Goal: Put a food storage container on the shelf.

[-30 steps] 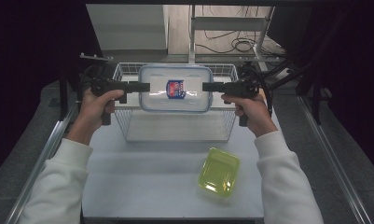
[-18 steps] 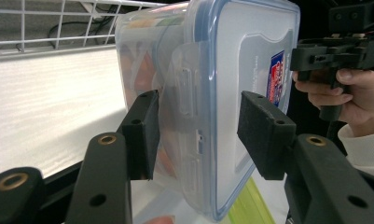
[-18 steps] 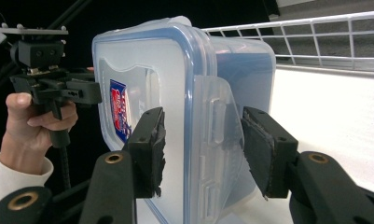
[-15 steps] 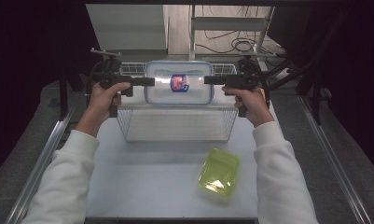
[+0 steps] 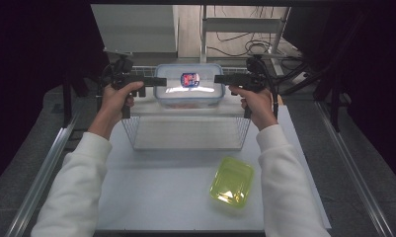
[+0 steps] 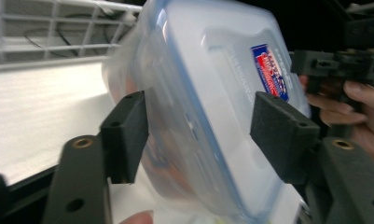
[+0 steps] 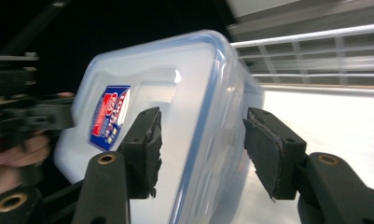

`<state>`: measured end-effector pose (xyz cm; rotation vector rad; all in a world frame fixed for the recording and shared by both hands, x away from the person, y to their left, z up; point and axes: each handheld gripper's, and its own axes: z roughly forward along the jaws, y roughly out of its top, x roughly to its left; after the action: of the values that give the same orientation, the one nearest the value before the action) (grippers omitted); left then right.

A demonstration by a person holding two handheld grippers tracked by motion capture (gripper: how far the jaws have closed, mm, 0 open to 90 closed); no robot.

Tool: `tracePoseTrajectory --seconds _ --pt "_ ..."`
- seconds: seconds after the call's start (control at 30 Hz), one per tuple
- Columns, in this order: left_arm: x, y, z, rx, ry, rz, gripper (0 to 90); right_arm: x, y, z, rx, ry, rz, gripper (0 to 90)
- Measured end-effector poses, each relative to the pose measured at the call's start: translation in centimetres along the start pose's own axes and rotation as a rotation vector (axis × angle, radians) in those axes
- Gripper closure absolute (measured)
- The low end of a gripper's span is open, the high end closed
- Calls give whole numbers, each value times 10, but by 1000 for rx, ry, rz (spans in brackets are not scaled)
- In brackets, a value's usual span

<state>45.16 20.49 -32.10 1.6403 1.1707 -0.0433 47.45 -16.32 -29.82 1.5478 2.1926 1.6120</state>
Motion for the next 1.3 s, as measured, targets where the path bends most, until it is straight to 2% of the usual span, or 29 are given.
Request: tracePoseTrajectory --seconds 0.03,0.13,0.2,0.27,0.3,0.43,0.53,0.6,0.63,0.67,0.7,0.73,0.77,0.8,0.87,0.93,1.03,1.1,1.3 --pt "2 0 1 -7 22 3 309 1 -1 2 4 -10 -4 422" --pt "5 1 -1 -63 39 -20 184 5 -5 2 10 -27 -18 425" --pt "3 1 -5 -73 60 9 177 6 -7 -4 -24 -19 -11 426" --pt "1 0 -9 -77 68 25 179 6 -7 -6 -33 -15 -9 427" --pt "-3 -2 -14 -82 72 43 208 4 -8 -15 -48 -1 -4 423" --pt "-11 -8 -25 -77 63 69 272 2 -10 -27 -44 7 -22 422" --pt "-23 -24 -40 -57 51 111 339 2 -18 -42 -43 37 -56 392" --pt "-27 -34 -44 -41 44 133 428 3 -24 -49 -42 49 -74 370" --pt "-27 -34 -44 -41 44 133 483 3 -24 -49 -42 49 -74 370" --pt "-29 -43 -44 -13 24 154 557 5 -31 -54 -42 65 -91 355" --pt "-29 -48 -42 13 8 160 604 5 -33 -56 -41 69 -98 350" --pt "-29 -48 -42 13 8 160 669 6 -38 -58 -38 76 -105 343" --pt "-30 -52 -39 31 4 164 669 6 -38 -58 -38 76 -105 343" --pt "-30 -58 -31 63 2 174 757 5 -45 -60 -41 84 -119 328" --pt "-30 -62 -20 93 -5 183 804 2 -52 -60 -46 95 -105 310" --pt "-29 -63 -12 99 -10 185 849 -2 -60 -60 -44 117 -88 302" --pt "-28 -61 -4 95 -11 181 882 -6 -66 -60 -46 124 -88 298" --pt "-25 -59 2 86 -27 159 888 -14 -76 -61 -44 129 -82 295" --pt "-17 -57 4 77 -24 145 892 -25 -87 -62 -27 121 -78 292"
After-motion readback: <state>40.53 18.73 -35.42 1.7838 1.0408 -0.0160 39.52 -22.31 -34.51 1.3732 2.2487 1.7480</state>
